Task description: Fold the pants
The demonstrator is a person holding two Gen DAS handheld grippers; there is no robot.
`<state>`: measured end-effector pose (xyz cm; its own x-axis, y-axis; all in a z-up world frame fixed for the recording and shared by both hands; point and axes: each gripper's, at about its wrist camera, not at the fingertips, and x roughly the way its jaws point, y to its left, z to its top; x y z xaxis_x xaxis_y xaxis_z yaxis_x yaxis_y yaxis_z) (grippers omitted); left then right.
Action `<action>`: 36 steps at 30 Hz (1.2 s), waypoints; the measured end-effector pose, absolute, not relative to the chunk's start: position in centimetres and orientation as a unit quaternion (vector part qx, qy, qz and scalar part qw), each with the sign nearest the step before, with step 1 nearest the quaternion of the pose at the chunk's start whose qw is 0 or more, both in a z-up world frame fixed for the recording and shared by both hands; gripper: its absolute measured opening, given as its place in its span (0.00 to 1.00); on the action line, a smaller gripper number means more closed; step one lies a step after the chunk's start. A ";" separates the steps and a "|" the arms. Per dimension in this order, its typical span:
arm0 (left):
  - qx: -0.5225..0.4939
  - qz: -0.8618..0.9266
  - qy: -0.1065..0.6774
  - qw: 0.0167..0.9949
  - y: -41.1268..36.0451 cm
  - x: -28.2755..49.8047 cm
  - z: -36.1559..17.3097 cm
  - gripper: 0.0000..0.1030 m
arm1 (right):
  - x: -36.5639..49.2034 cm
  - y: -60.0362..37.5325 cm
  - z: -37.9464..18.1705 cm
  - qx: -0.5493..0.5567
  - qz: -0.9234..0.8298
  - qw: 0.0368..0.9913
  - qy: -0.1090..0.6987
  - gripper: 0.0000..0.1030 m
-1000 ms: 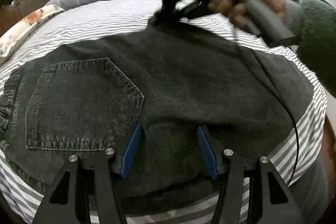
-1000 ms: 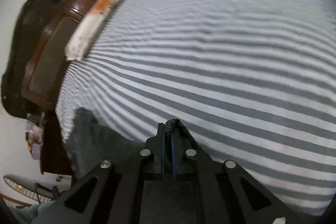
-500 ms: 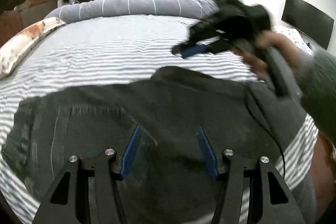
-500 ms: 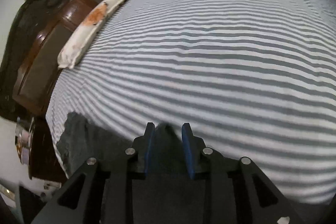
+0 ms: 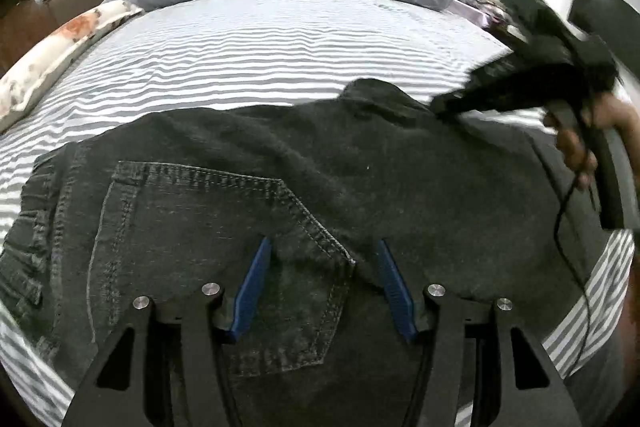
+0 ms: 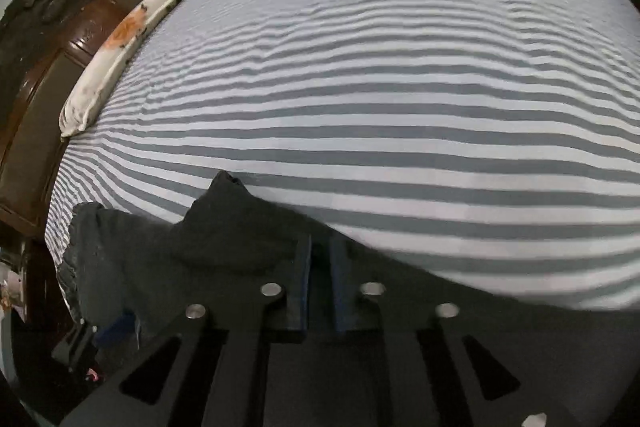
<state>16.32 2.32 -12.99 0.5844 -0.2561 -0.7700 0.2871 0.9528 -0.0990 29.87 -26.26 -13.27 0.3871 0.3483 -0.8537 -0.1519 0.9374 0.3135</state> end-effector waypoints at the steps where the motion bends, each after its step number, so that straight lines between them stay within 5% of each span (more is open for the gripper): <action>1: 0.015 -0.154 0.425 0.892 2.2 16.1 -12.6 0.56 | 28.7 -26.7 -12.7 0.094 0.152 0.833 0.524 0.25; 2: 0.013 -0.162 0.419 0.893 2.2 15.7 -12.4 0.56 | 27.3 -26.9 -12.4 0.088 0.152 0.837 0.518 0.33; 11: 0.112 -0.201 0.418 0.879 -0.5 10.6 -14.8 0.56 | 20.2 -30.5 -13.7 0.039 0.096 0.840 0.532 0.31; 27: 0.100 -0.186 0.464 0.860 0.9 9.3 -14.1 0.56 | 13.9 -32.6 -13.3 0.075 0.060 0.847 0.523 0.40; 36: 0.058 -0.201 0.422 0.882 -0.7 11.1 -11.1 0.56 | 17.0 -36.6 -12.1 0.068 -0.024 0.879 0.471 0.50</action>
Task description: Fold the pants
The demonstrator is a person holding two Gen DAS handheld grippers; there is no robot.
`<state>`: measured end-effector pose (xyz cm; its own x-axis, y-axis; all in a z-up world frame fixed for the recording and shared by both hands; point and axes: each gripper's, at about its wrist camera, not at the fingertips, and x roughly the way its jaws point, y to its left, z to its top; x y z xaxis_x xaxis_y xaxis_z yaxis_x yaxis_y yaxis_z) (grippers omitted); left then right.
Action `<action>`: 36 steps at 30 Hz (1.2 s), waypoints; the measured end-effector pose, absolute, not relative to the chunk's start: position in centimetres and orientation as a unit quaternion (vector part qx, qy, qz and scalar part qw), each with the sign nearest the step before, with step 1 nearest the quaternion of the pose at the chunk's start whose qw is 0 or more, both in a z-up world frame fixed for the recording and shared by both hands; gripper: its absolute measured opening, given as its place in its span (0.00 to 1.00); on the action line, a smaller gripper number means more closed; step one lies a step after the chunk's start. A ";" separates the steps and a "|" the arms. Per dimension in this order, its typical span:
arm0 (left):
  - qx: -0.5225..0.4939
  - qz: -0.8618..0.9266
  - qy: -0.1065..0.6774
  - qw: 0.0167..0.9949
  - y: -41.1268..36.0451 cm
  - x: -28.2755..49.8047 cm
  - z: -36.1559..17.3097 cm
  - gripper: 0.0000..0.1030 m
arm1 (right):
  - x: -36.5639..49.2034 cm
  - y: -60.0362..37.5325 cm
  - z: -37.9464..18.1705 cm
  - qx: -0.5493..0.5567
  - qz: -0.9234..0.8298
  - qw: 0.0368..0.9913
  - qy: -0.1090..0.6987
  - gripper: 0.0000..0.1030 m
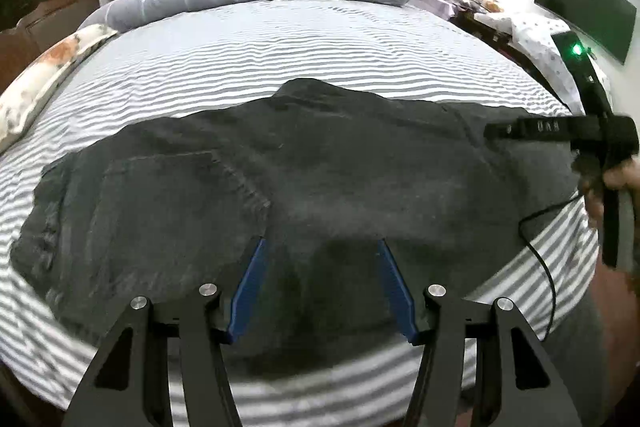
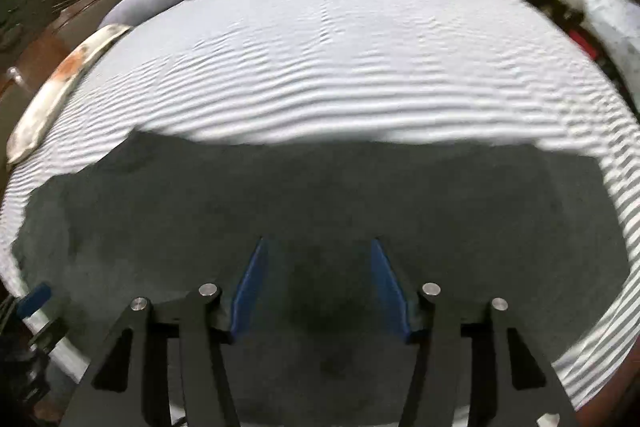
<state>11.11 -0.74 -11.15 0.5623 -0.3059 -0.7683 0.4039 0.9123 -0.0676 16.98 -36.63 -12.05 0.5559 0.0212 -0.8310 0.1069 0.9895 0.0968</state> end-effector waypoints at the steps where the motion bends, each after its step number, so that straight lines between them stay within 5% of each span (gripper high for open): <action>1: 0.064 -0.200 0.433 0.877 -1.2 11.5 -11.8 0.56 | 17.5 -37.9 -12.2 0.070 -0.035 0.879 0.471 0.50; 10: 0.089 -0.191 0.451 0.867 -2.2 11.5 -14.5 0.58 | 20.1 -51.6 -13.3 0.083 -0.146 0.862 0.479 0.49; 17: 0.084 -0.193 0.434 0.876 -3.4 11.7 -11.4 0.59 | 14.6 -58.1 -10.3 0.213 -0.126 0.867 0.433 0.49; 26: 0.101 -0.255 0.412 0.869 -9.9 11.7 -10.3 0.60 | 2.5 -60.3 -14.4 0.426 -0.065 0.809 0.401 0.51; 36: 0.124 -0.240 0.452 0.850 -11.6 11.2 -14.4 0.60 | 2.3 -59.7 -18.9 0.473 -0.066 0.790 0.384 0.51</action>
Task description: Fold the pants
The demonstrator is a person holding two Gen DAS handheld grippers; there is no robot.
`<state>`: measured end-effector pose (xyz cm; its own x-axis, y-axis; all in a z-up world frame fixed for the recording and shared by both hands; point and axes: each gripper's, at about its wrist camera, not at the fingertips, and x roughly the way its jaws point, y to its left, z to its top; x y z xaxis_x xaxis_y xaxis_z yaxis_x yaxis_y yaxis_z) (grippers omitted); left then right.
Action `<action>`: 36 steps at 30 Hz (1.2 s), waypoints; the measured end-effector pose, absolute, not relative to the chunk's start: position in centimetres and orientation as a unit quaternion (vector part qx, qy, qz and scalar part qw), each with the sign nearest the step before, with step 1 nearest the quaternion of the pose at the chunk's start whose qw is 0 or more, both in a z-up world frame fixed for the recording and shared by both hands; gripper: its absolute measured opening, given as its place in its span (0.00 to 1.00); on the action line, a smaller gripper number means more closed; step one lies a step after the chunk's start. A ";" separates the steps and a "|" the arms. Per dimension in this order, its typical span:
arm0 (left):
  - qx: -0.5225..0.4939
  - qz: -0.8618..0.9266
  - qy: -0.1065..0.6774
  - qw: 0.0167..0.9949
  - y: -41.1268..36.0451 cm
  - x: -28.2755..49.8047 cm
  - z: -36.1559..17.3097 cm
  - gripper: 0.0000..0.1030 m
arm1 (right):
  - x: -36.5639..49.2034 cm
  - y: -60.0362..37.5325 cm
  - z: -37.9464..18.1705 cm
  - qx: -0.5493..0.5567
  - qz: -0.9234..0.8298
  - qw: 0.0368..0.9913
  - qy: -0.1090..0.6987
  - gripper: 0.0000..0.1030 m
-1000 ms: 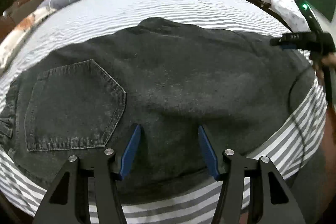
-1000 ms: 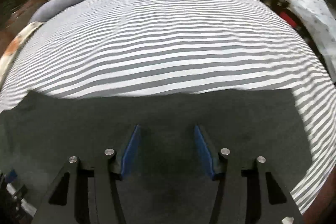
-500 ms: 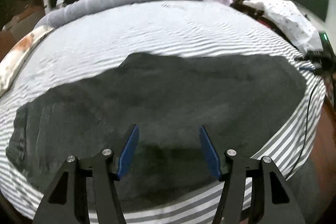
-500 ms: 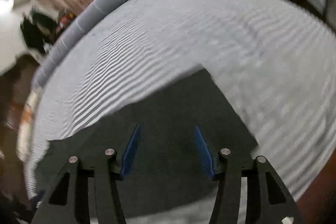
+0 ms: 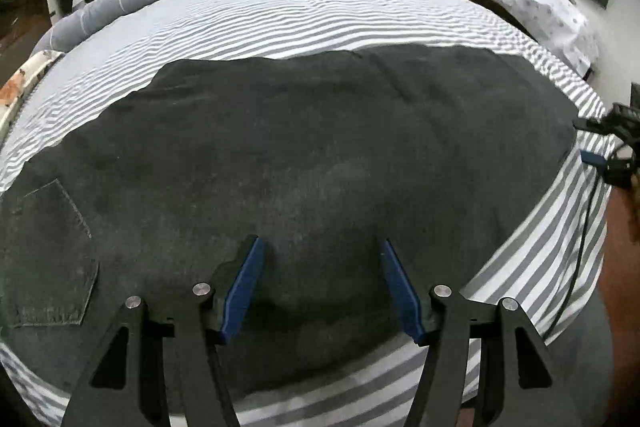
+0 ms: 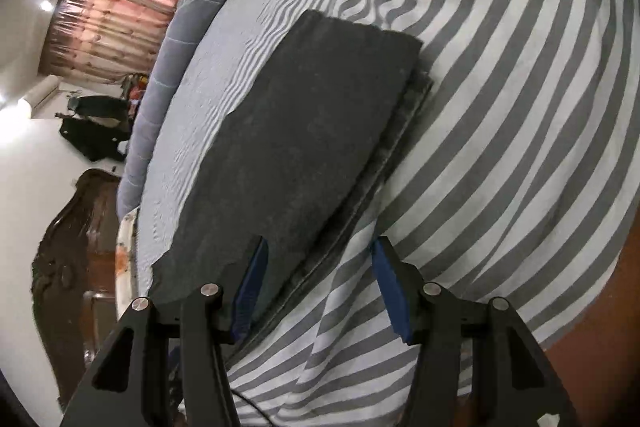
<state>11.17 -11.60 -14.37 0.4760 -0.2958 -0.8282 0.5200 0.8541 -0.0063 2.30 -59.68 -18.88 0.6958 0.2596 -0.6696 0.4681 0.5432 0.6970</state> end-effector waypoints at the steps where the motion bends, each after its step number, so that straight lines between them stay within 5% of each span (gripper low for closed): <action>1: 0.127 -0.240 0.452 0.850 -11.6 11.1 -14.4 0.60 | 2.3 -60.0 -18.9 0.476 -0.072 0.796 0.368 0.51; 12: 0.133 -0.234 0.450 0.852 -12.2 10.8 -14.6 0.60 | 2.9 -65.1 -19.1 0.506 -0.099 0.801 0.304 0.34; 16: 0.099 -0.253 0.456 0.848 -11.9 11.0 -13.2 0.60 | 3.0 -65.9 -19.2 0.505 -0.097 0.804 0.300 0.12; 36: 0.176 -0.280 0.435 0.837 -20.2 9.8 -14.9 0.60 | 4.4 -63.9 -15.8 0.482 -0.058 0.820 0.303 0.06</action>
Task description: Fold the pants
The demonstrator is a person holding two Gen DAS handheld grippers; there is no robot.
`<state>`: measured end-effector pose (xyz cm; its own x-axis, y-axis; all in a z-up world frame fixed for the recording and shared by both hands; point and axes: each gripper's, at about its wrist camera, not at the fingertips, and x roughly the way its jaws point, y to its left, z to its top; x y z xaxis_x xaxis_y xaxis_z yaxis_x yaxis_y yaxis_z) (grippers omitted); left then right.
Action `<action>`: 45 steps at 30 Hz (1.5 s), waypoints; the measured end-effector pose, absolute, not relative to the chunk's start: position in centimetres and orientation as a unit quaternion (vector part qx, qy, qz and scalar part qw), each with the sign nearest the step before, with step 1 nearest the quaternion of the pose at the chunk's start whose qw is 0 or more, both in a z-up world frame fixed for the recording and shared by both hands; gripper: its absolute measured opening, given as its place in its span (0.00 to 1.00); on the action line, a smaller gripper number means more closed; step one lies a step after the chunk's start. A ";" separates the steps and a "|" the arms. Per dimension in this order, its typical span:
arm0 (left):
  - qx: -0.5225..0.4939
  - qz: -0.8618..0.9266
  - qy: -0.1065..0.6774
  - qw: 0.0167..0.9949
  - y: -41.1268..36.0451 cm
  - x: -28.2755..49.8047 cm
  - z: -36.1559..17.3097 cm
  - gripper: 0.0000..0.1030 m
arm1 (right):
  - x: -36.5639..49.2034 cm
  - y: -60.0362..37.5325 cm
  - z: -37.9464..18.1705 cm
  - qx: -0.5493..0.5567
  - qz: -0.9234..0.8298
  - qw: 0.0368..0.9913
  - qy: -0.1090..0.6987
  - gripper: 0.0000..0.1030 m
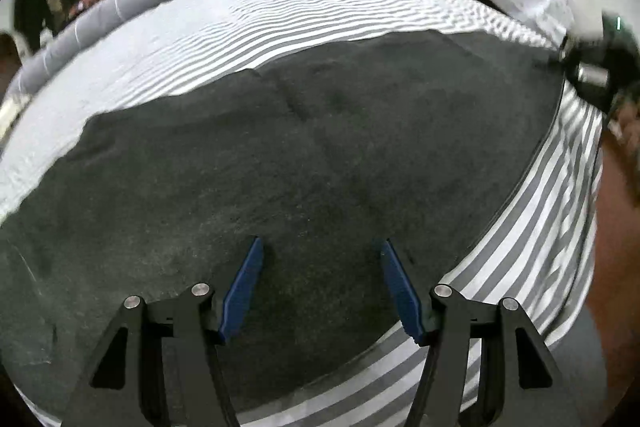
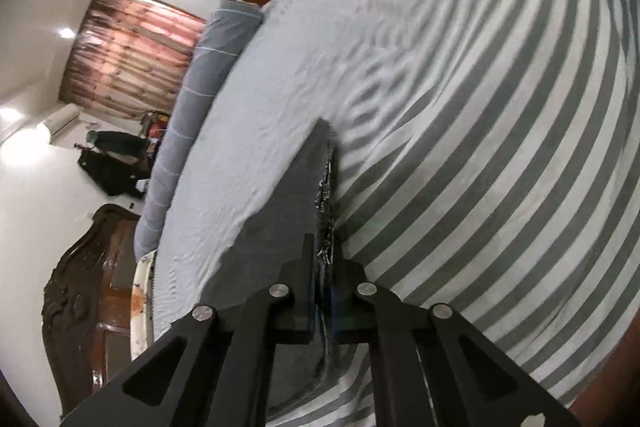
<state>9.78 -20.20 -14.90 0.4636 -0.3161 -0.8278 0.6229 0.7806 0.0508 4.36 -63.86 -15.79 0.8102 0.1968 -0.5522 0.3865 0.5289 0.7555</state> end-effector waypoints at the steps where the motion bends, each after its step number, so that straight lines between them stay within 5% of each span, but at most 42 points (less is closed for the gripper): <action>1: 0.177 -0.279 0.434 0.838 -20.3 9.7 -15.0 0.60 | 4.4 -63.5 -15.1 0.479 -0.055 0.823 0.300 0.06; 10: 0.171 -0.281 0.437 0.837 -20.4 10.0 -14.8 0.63 | 7.0 -56.6 -7.1 0.423 0.036 0.856 0.295 0.06; 18: 0.028 -0.293 0.455 0.840 -12.8 11.7 -11.9 0.63 | 11.3 -45.3 -3.1 0.368 0.125 0.860 0.330 0.06; 34: -0.109 -0.209 0.450 0.861 9.0 12.9 -8.1 0.69 | 16.7 -21.8 -11.4 0.240 0.228 0.816 0.474 0.06; 45: -0.217 -0.243 0.482 0.813 10.1 13.9 -10.4 0.70 | 12.0 -19.4 -13.9 0.196 0.205 0.827 0.486 0.35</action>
